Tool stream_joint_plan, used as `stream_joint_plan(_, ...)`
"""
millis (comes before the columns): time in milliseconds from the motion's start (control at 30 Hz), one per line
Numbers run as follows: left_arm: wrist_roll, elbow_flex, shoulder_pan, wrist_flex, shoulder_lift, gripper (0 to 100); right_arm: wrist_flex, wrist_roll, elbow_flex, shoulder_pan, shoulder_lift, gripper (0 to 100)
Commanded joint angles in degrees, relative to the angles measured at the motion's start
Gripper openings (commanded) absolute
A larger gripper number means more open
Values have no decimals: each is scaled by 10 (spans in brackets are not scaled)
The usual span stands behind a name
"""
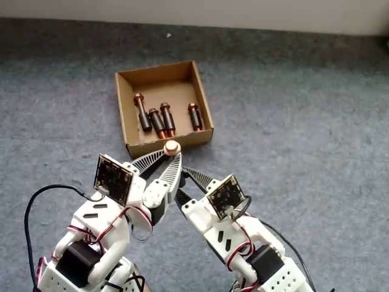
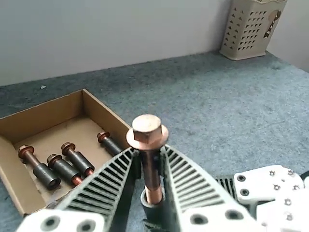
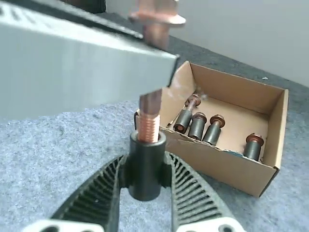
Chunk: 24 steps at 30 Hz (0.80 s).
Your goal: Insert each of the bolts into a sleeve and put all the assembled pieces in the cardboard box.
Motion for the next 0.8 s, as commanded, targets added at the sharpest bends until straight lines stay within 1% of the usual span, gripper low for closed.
stream_joint_plan(0, -15, -9, 0, 40, -5, 200, -16, 0, -37, 18, -10, 4)
stream_joint_plan(133, -18, -44, -3, 84, -5, 221, -16, -1, -33, 19, -10, 4)
stream_joint_plan(233, -58, -64, -5, 120, -5, 220, -16, -1, -33, 19, -10, 4)
stream_joint_plan(400, -101, -60, -51, 162, -5, 220, -16, -1, -33, 34, -10, 4)
stream_joint_plan(533, -127, -58, -120, 185, -6, 217, -16, -8, -32, 67, -10, 4)
stream_joint_plan(667, -135, -53, -225, 223, -6, 217, -16, -74, -32, 113, -8, 4)
stream_joint_plan(767, -135, -9, -306, 229, -6, 217, -16, -93, -33, 142, -3, 4)
